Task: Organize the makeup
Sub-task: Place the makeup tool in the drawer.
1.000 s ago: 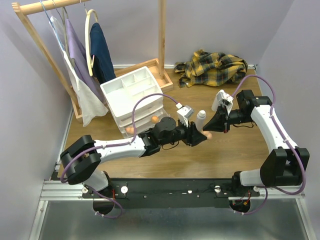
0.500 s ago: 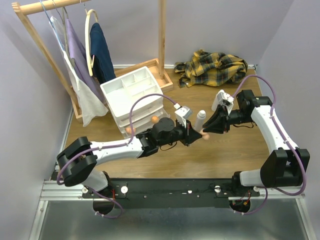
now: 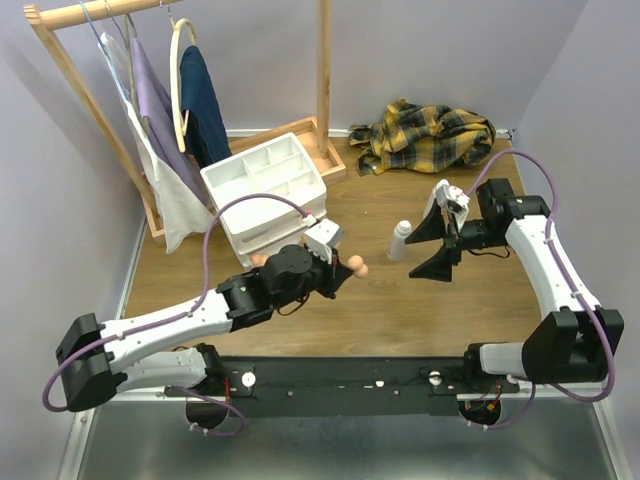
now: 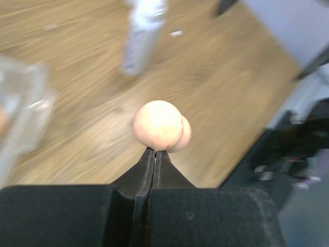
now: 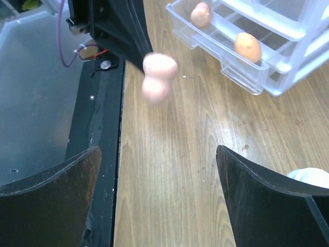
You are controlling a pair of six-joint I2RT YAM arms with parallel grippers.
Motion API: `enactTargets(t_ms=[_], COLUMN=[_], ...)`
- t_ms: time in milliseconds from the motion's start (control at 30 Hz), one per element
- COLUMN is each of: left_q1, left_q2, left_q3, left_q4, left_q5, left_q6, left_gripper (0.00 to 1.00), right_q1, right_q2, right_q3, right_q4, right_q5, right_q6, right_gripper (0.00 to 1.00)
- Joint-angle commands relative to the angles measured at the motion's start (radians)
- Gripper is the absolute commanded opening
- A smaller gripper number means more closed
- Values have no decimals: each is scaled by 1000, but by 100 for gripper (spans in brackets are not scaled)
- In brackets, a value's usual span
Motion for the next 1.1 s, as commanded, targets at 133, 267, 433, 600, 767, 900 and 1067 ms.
enactTargets(t_ms=[133,267,433,600,767,900,1067], left_q1=[1,1,1,1,1,1,1], left_q2=[-120,-71,-2,19,45,78,108], left_q3=[109,196,264,304,333,347,356], left_q4=[-474,-599,-685,-717,-748,-775,-774], left_q5=[-360,-458,-569,-609,-600,-595,-601], left_q6=[128,205,300,383,481,555,593], left_gripper=[0,0,0,0,0,0,0], right_q1=[-7,-7,-5,-7,-7,-5,-5], right_q2=[-174,-194,-189,-188,-182,-182,-179], right_q3=[-121,-145,-145,-150,-151,-154,-156], right_q4=[467,546,552,560,568,572,575], right_q5=[131,188,202,214,220,226,228], right_q6=[468,536,542,549,556,561,564], right_gripper=[100,100,100,100,100,100,100])
